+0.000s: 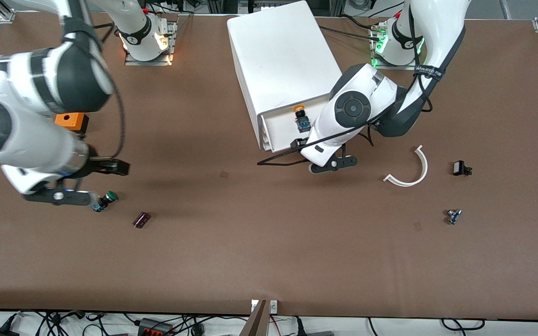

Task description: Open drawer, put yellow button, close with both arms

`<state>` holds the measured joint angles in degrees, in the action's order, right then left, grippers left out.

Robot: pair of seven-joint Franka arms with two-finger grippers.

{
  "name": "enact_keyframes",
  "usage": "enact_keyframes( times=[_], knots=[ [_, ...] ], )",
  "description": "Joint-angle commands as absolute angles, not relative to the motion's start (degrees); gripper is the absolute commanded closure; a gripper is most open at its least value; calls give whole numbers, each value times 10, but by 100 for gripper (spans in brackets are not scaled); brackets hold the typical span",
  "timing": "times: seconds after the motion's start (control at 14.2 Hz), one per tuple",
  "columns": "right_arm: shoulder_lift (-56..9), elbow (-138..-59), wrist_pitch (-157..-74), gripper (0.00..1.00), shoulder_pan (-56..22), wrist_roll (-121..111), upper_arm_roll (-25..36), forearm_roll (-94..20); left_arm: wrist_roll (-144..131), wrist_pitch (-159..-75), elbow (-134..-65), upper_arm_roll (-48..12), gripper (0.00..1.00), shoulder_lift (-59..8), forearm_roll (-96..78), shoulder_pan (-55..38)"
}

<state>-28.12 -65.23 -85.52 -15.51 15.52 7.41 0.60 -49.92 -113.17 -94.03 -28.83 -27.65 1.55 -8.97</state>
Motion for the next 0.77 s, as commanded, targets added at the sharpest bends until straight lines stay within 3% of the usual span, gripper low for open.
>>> enact_keyframes(
  times=[0.0,0.35,0.7],
  knots=[
    [-214,-734,-889,0,-100,136,41,-1,-508,-1143,-987,-314,0,-248,18,-79],
    [-177,-763,-907,0,1,31,22,-4,-511,-1136,-1007,-338,0,-238,18,-72],
    [-143,-781,-908,0,28,-3,18,-3,-550,-1136,-1033,-368,0,-229,17,-70]
  ],
)
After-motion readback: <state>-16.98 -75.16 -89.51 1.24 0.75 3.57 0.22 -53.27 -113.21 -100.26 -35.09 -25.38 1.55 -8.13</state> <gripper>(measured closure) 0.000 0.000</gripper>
